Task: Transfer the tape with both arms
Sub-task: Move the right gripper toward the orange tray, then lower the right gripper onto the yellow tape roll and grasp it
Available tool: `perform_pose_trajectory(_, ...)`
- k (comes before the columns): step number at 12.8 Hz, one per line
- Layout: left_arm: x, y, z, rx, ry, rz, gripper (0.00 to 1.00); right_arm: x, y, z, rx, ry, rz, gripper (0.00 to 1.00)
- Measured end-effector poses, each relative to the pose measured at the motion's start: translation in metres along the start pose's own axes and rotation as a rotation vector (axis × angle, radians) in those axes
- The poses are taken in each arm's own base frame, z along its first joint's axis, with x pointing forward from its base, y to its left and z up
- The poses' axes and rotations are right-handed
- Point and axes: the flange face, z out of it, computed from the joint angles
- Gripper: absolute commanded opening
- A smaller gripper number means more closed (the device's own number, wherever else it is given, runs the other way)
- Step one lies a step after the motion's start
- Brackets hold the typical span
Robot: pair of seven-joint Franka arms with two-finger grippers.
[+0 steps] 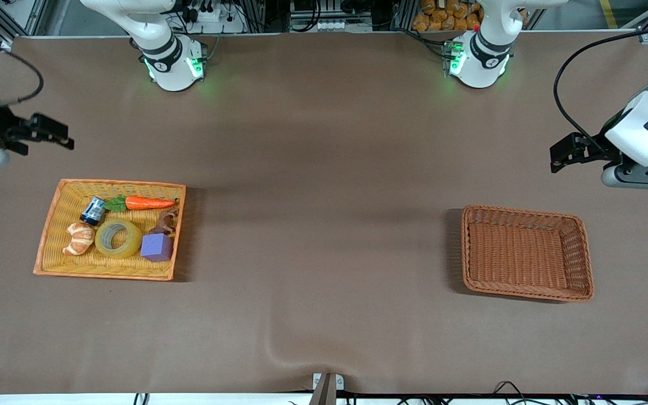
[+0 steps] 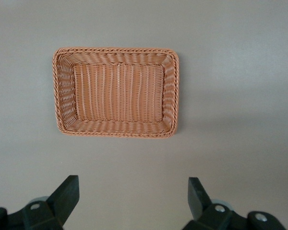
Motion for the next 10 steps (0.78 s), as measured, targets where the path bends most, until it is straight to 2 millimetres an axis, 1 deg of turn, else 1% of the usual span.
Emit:
perform_pose_trajectory(1,0.001,0.0,0.001,0.0,0.001,0.0,1.0,0.01,0.016,0.015,-0.018,-0.019,0.014,1.0)
perform_pose_trajectory(3,0.003,0.0,0.004,-0.001,0.002,0.0,1.0,0.034,0.036,0.041,-0.041,-0.001,0.033,1.0)
perform_pose_trajectory(4,0.004,0.0,0.005,-0.001,0.002,0.0,1.0,0.049,0.045,0.057,-0.044,0.017,0.042,1.0)
perform_pose_trajectory(5,0.005,0.0,0.006,-0.001,0.003,0.001,1.0,0.066,0.056,0.08,-0.045,0.027,0.051,1.0)
perform_pose_trajectory(7,0.006,0.001,0.005,-0.001,0.012,0.002,1.0,0.1,0.067,0.132,-0.045,0.032,0.054,1.0)
perform_pose_trajectory(9,0.007,0.002,0.005,-0.002,0.017,0.003,1.0,0.134,0.075,0.194,-0.051,0.049,0.05,1.0)
perform_pose_trajectory(10,0.007,0.001,0.004,-0.002,0.017,0.002,1.0,0.147,0.08,0.228,-0.066,0.049,0.043,1.0)
